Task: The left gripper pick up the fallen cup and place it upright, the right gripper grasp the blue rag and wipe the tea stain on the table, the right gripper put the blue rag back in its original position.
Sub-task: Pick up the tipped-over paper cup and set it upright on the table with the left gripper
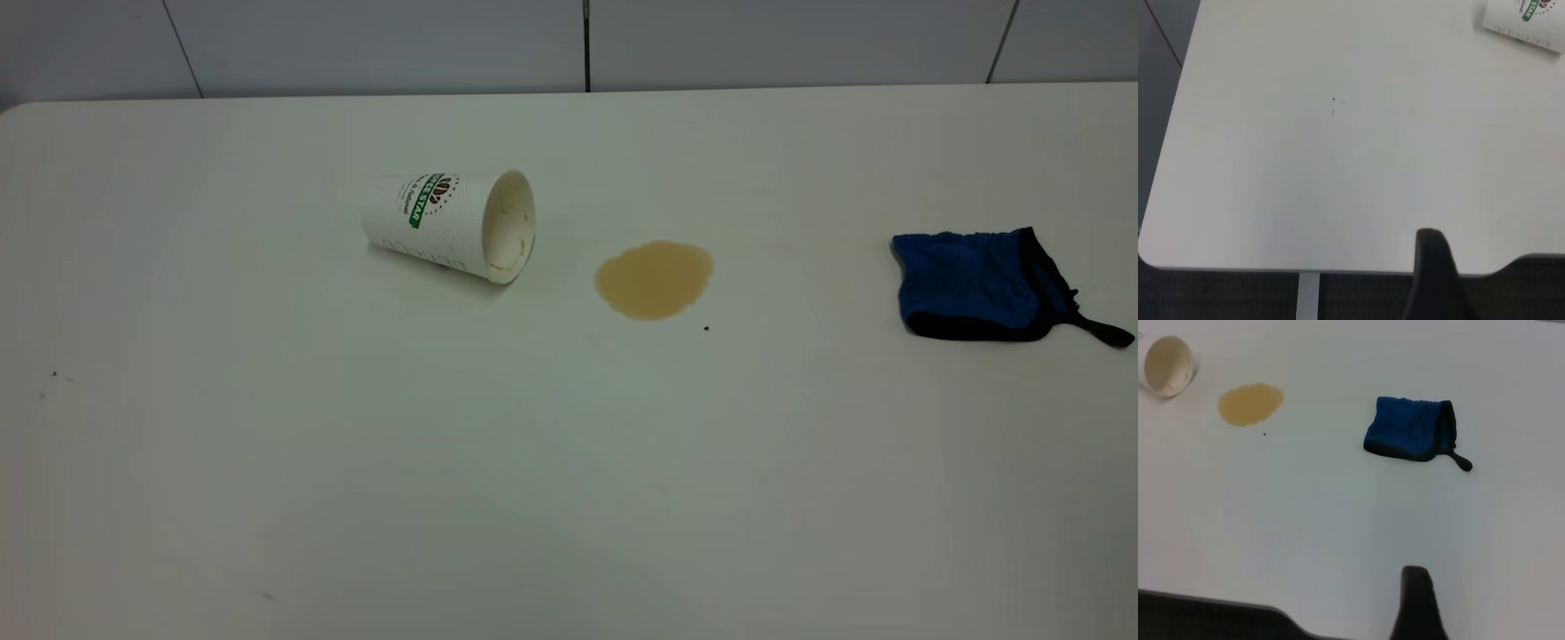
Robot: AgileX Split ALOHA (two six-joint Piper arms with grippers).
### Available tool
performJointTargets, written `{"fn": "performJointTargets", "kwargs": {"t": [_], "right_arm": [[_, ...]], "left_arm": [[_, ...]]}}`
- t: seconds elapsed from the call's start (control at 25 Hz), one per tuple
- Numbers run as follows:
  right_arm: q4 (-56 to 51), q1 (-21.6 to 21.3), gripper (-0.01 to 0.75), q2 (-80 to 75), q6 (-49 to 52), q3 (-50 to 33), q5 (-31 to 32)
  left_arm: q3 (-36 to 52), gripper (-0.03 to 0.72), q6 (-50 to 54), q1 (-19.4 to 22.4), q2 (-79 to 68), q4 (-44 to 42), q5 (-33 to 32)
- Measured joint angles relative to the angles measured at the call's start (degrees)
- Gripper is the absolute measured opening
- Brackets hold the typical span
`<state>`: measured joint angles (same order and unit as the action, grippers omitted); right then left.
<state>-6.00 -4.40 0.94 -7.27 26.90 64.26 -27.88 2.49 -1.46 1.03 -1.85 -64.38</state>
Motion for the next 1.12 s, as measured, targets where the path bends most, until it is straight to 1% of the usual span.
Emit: {"fn": "performJointTargets", "kwargs": {"t": [0.44,0.56,0.72,0.96,1.12], "right_arm": [[0.0,0.0,0.586,0.0,0.0,0.0,0.0],[0.0,0.0,0.586,0.0,0.0,0.0,0.0],[0.0,0.0,0.586,0.0,0.0,0.0,0.0],[0.0,0.0,0.586,0.0,0.0,0.0,0.0],[0.0,0.0,0.586,0.0,0.0,0.0,0.0]], "left_arm": [[0.0,0.507,0.0,0.0,-0.1,0.0,0.1],[-1.8,0.507,0.0,0.0,-2.8,0.0,1.3],[-7.9,0.507,-0.8,0.0,-14.2,-1.2,4.7],[-18.9,0.507,0.0,0.0,-38.3,-8.5,10.4],[-25.7,0.507,2.0,0.0,-54.4,-11.4,14.2]]}}
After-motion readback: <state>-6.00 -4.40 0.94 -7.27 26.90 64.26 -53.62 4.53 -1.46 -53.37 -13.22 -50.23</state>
